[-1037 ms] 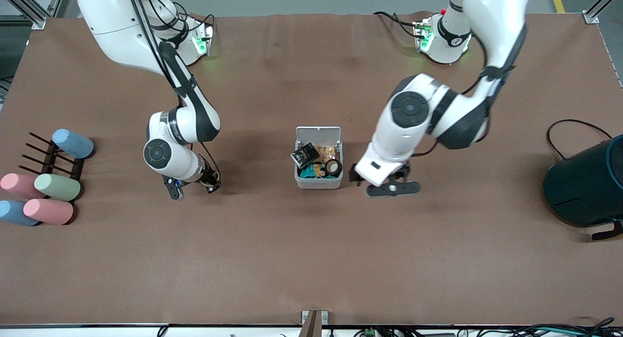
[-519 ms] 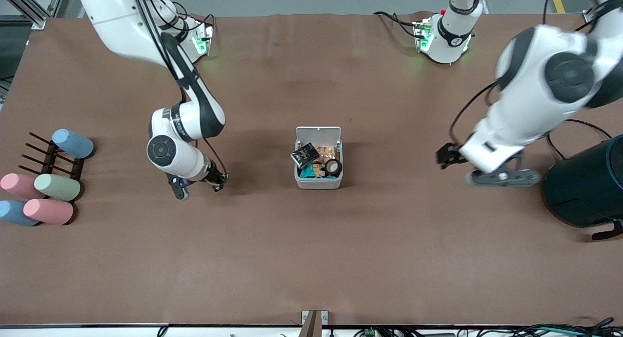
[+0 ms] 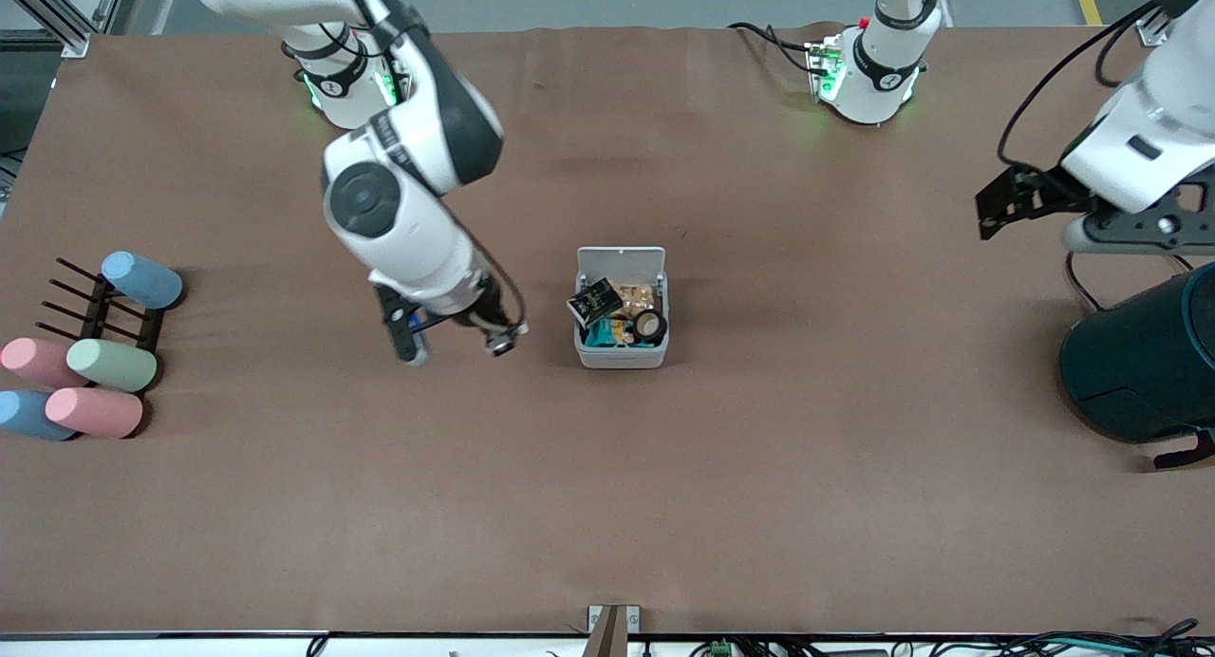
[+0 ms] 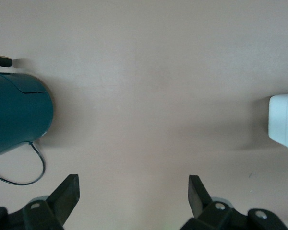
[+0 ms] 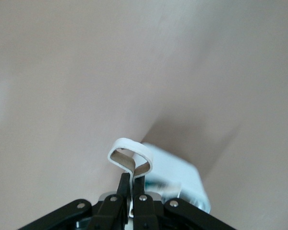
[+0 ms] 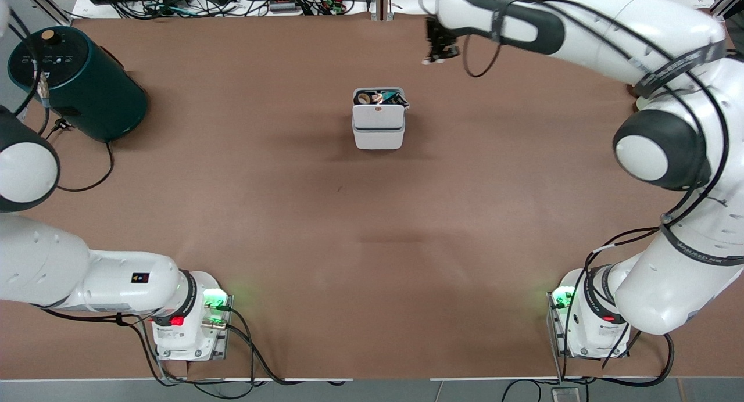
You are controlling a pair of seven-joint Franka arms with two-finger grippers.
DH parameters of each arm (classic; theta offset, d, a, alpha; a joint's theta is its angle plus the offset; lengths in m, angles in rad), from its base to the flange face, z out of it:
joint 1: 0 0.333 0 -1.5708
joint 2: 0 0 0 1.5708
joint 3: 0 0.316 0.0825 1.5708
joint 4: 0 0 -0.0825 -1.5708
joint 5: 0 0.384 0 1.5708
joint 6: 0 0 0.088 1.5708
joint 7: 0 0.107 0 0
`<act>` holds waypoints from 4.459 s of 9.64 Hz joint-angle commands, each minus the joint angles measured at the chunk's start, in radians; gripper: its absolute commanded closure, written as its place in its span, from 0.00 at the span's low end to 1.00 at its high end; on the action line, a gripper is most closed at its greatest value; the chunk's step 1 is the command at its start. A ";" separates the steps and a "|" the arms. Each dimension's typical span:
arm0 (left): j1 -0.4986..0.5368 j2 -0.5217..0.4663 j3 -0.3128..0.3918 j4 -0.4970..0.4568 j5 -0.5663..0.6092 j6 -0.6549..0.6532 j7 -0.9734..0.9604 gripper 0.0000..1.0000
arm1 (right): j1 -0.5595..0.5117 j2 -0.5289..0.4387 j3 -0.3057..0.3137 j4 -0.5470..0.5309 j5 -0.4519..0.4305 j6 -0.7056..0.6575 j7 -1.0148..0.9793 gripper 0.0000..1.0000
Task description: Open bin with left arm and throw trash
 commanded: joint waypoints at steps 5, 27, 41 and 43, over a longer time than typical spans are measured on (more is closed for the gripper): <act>-0.035 0.011 0.069 0.039 -0.042 -0.071 0.014 0.00 | 0.096 0.219 -0.007 0.157 0.001 0.138 0.043 0.98; -0.019 -0.095 0.074 -0.114 -0.045 0.036 0.003 0.00 | -0.508 -0.279 0.010 0.121 -0.021 -0.784 -0.902 0.00; 0.010 -0.044 0.077 -0.068 -0.037 0.032 0.027 0.00 | -0.654 -0.446 0.020 0.127 -0.197 -0.741 -1.828 0.00; 0.013 -0.043 0.076 -0.070 -0.040 0.032 0.030 0.00 | -0.651 -0.444 0.019 0.127 -0.193 -0.731 -1.691 0.00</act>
